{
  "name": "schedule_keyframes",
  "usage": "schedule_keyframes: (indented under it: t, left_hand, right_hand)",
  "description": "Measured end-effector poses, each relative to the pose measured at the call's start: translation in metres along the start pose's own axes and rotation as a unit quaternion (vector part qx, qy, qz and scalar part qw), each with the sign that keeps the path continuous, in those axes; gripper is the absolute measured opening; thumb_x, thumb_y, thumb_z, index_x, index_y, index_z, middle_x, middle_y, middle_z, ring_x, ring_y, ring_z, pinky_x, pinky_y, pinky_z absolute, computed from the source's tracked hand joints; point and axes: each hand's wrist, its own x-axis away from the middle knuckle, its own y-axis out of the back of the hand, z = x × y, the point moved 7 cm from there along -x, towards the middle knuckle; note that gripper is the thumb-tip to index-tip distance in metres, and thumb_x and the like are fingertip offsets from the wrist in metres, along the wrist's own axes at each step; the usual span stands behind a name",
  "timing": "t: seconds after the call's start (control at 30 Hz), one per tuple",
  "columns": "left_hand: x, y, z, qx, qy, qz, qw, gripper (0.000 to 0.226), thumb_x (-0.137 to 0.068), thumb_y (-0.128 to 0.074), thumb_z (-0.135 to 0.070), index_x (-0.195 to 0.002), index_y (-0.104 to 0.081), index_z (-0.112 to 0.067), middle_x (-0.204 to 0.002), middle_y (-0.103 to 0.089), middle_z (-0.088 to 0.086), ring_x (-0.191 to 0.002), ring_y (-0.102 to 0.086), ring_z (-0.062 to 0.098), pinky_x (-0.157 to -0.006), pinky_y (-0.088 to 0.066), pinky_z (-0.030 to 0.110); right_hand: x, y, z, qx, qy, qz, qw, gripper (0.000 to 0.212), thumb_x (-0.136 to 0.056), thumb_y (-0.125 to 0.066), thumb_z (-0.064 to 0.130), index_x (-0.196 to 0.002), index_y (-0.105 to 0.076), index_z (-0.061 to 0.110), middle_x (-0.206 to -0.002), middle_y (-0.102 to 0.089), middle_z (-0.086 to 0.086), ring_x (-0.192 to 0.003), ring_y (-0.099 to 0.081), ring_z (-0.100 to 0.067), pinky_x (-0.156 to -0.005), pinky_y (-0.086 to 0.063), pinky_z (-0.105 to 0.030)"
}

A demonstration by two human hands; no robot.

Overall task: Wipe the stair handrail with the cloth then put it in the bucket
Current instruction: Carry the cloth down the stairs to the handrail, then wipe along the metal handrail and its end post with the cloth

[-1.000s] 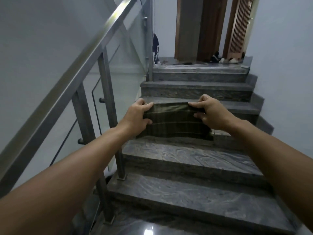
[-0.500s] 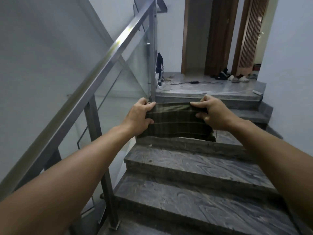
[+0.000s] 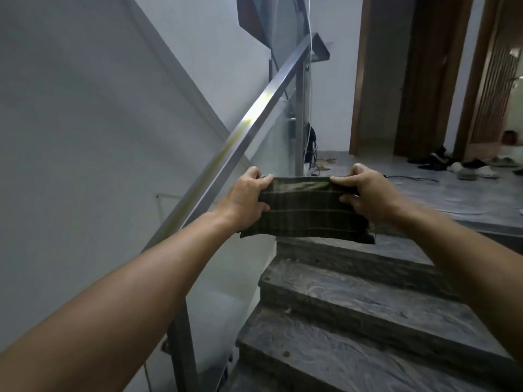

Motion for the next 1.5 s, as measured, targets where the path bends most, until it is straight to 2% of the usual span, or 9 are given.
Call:
schedule_keyframes:
  t: [0.23,0.5,0.63,0.83,1.03,1.13,1.3,1.4,1.5]
  left_hand:
    - [-0.129,0.030,0.056,-0.023,0.012,-0.008,1.000,0.058,-0.078,-0.071,-0.006,-0.133,-0.050,-0.008,-0.111,-0.043,0.002,-0.111,-0.048,0.026,-0.102,-0.043,0.038]
    - [-0.247,0.041,0.101,-0.044,0.045,-0.005,0.998,0.052,-0.081,-0.071,-0.016,-0.129,-0.052,-0.010,-0.108,-0.040,0.001,-0.105,-0.050,0.026,-0.096,-0.045,0.038]
    - [-0.311,0.042,0.118,-0.063,0.066,-0.031,0.995,0.045,-0.081,-0.072,-0.019,-0.122,-0.056,-0.007,-0.101,-0.037,0.001,-0.094,-0.045,0.020,-0.089,-0.042,0.032]
    - [-0.410,0.038,0.150,-0.092,0.136,-0.045,0.985,0.030,-0.078,-0.075,-0.029,-0.092,-0.058,-0.009,-0.096,-0.039,0.004,-0.085,-0.046,0.023,-0.081,-0.044,0.034]
    - [-0.479,0.029,0.186,-0.037,0.232,-0.074,0.969,0.042,-0.071,-0.077,-0.042,-0.061,-0.052,-0.010,-0.087,-0.052,0.008,-0.082,-0.057,0.028,-0.077,-0.049,0.036]
    - [-0.505,0.022,0.194,-0.007,0.256,-0.085,0.963,0.039,-0.067,-0.078,-0.044,-0.062,-0.060,-0.010,-0.081,-0.064,0.011,-0.079,-0.064,0.031,-0.069,-0.051,0.034]
    - [-0.535,0.000,0.198,-0.035,0.276,-0.064,0.958,0.050,-0.060,-0.072,-0.058,-0.083,-0.070,-0.014,-0.093,-0.068,0.009,-0.088,-0.065,0.030,-0.077,-0.056,0.040]
    - [-0.548,-0.007,0.199,-0.093,0.299,-0.053,0.948,0.057,-0.068,-0.065,-0.058,-0.100,-0.068,-0.011,-0.114,-0.062,0.012,-0.109,-0.056,0.033,-0.091,-0.048,0.040]
    - [-0.559,-0.002,0.179,-0.179,0.268,-0.069,0.944,0.052,-0.071,-0.058,-0.048,-0.108,-0.062,-0.011,-0.122,-0.050,0.012,-0.117,-0.043,0.032,-0.095,-0.038,0.041]
  right_hand:
    - [-0.151,0.010,-0.020,0.001,0.004,-0.021,1.000,0.042,-0.084,-0.067,0.010,-0.124,-0.062,0.021,-0.094,-0.048,0.005,-0.093,-0.053,-0.021,-0.091,-0.048,-0.040]
    - [-0.293,0.025,-0.050,0.013,-0.009,-0.038,0.999,0.033,-0.089,-0.059,0.012,-0.119,-0.066,0.024,-0.096,-0.051,0.000,-0.090,-0.053,-0.022,-0.084,-0.053,-0.042]
    - [-0.369,0.030,-0.072,0.038,0.006,-0.042,0.998,0.034,-0.091,-0.057,0.011,-0.118,-0.066,0.029,-0.098,-0.048,-0.001,-0.090,-0.049,-0.021,-0.084,-0.051,-0.040]
    - [-0.496,0.037,-0.100,0.096,0.038,-0.051,0.993,0.043,-0.090,-0.051,0.005,-0.110,-0.068,0.038,-0.106,-0.047,-0.003,-0.101,-0.044,-0.023,-0.095,-0.044,-0.044]
    - [-0.604,0.033,-0.123,0.043,0.035,-0.050,0.997,0.039,-0.083,-0.056,0.002,-0.089,-0.076,0.036,-0.098,-0.048,0.002,-0.096,-0.046,-0.020,-0.094,-0.046,-0.042]
    - [-0.639,0.031,-0.131,0.061,0.037,-0.053,0.996,0.042,-0.084,-0.053,0.003,-0.089,-0.075,0.038,-0.098,-0.046,0.001,-0.097,-0.045,-0.022,-0.093,-0.042,-0.039]
    - [-0.676,0.022,-0.132,0.195,0.084,-0.051,0.976,0.033,-0.085,-0.058,0.017,-0.097,-0.073,0.043,-0.105,-0.045,0.000,-0.109,-0.035,-0.025,-0.088,-0.025,-0.039]
    - [-0.686,0.020,-0.134,0.215,0.123,-0.079,0.966,0.030,-0.084,-0.058,0.020,-0.097,-0.074,0.041,-0.126,-0.042,0.000,-0.127,-0.019,-0.029,-0.106,-0.016,-0.045]
    - [-0.690,0.018,-0.135,0.270,0.165,-0.098,0.943,0.032,-0.087,-0.056,0.019,-0.104,-0.070,0.041,-0.119,-0.045,-0.002,-0.119,-0.022,-0.026,-0.103,-0.024,-0.045]
